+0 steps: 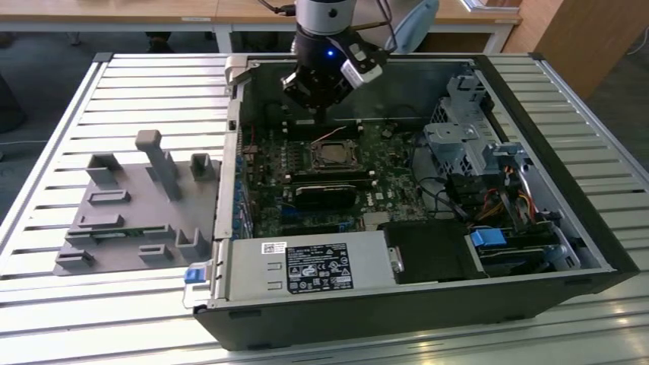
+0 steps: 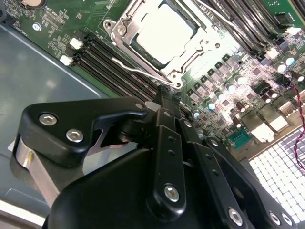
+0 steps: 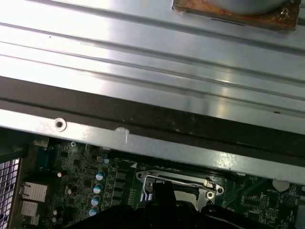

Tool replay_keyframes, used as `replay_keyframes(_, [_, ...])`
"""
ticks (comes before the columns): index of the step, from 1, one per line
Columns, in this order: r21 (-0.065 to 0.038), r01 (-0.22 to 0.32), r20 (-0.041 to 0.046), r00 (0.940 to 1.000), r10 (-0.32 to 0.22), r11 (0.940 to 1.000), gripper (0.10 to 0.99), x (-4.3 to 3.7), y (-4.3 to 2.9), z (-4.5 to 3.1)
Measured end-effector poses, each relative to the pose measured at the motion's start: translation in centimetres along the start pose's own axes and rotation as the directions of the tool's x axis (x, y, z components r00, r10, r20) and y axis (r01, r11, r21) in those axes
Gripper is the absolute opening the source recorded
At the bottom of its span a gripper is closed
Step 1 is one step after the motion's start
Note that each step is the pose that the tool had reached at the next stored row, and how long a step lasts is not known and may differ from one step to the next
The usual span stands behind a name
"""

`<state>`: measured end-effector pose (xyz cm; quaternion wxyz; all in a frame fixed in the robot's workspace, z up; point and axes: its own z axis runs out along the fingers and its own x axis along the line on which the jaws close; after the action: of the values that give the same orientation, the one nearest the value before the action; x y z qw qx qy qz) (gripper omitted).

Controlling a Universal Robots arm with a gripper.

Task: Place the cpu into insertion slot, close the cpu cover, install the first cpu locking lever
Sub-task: 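Install the first cpu locking lever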

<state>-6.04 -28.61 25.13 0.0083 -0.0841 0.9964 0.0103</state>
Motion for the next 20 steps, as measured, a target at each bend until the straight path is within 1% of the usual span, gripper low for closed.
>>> replay_keyframes(3, [-0.002,0.0,0.0004,1.0,0.0,1.0,0.106,-0.24,-0.05,0.02])
replay_keyframes(8, [-0.004,0.0,0.0008,1.0,0.0,1.0,0.106,-0.31,-0.05,0.06])
replay_keyframes(13, [-0.004,0.0,0.0008,1.0,0.0,1.0,0.106,-0.34,-0.06,0.07])
replay_keyframes(15, [-0.004,0.0,0.0007,1.0,0.0,1.0,0.106,-0.69,-0.12,0.18])
replay_keyframes(20, [-0.004,0.0,0.0007,1.0,0.0,1.0,0.106,-0.7,-0.12,0.19])
